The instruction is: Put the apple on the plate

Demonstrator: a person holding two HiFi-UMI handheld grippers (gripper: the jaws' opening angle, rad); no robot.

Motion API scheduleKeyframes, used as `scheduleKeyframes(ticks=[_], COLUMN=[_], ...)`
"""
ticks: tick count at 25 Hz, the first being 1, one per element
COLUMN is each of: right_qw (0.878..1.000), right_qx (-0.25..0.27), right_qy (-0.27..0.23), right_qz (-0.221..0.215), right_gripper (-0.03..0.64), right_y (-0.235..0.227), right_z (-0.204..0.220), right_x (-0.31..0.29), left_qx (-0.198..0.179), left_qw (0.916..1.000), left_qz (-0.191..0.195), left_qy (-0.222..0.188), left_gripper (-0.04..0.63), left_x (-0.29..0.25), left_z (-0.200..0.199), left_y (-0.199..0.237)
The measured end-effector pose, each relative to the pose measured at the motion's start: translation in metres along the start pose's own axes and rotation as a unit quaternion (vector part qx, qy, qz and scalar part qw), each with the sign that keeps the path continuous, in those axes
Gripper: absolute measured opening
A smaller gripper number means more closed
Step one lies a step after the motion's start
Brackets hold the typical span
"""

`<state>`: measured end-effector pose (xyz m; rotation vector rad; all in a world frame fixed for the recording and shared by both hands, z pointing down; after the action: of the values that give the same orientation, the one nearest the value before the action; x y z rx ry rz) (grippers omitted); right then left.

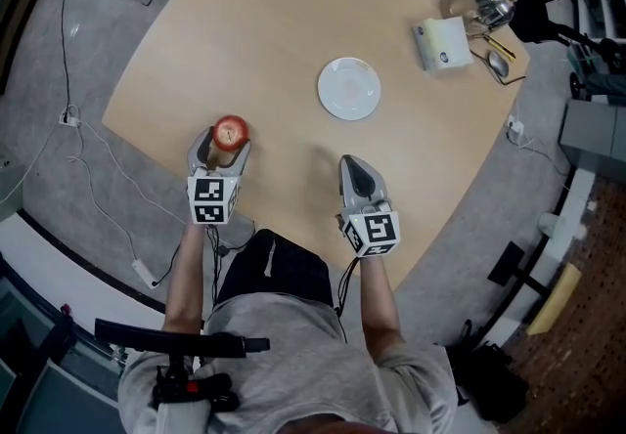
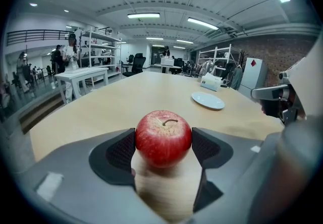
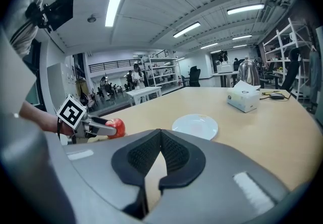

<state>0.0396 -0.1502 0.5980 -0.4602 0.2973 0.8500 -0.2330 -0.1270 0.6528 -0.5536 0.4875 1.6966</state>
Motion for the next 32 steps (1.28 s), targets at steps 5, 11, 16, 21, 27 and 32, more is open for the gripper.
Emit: scheduleKeyframes(ticks=[5, 11, 16, 21, 27, 32], right_qw=[1.0, 1.0, 1.0, 1.0, 0.999, 0.999], right_qx=[0.002, 0.002, 0.003, 0.003, -0.003, -0.008], right_qy=[-0.001, -0.002, -0.004, -0.005, -0.014, -0.023], right_qz=[0.002, 0.009, 0.014, 0.021, 0.033, 0.048], right_gripper=[0.006, 0.006, 0.006, 0.006, 0.006, 0.006], right_y=[-0.002, -0.006, -0.006, -0.008, -0.014, -0.021], right_z=[-0.001, -0.001, -0.002, -0.002, -0.006, -0.009], right_x=[0.001, 0.005, 0.008, 0.011, 0.021, 0.033], left_qx=[0.0, 0.001, -0.004, -0.008, -0.024, -0.036], left_qw=[1.0, 0.9999, 0.9998, 0.9991, 0.9982, 0.997], left_qz=[0.003, 0.007, 0.01, 0.016, 0.033, 0.047], left_qy=[-0.002, -0.008, -0.019, -0.037, -0.045, -0.05], left_gripper=[0.37, 0.368, 0.368, 0.368, 0.368, 0.368], left_x=[-0.001, -0.001, 0.002, 0.004, 0.003, -0.002], left_z=[0.0, -0.006, -0.016, -0.029, -0.046, -0.06], left_y=[0.0, -0.002, -0.005, -0.009, -0.021, -0.036])
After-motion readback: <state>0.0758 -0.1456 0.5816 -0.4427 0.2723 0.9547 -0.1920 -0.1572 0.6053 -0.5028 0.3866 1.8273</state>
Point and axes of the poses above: the fingertips, and each gripper's own axes: x backward along the fingers, y to its left, z out of its underside, the point moved 4 cm from there along x, backward along the fingers, and after that the axes turned 5 degrees about -x, right-handed, at the moved point
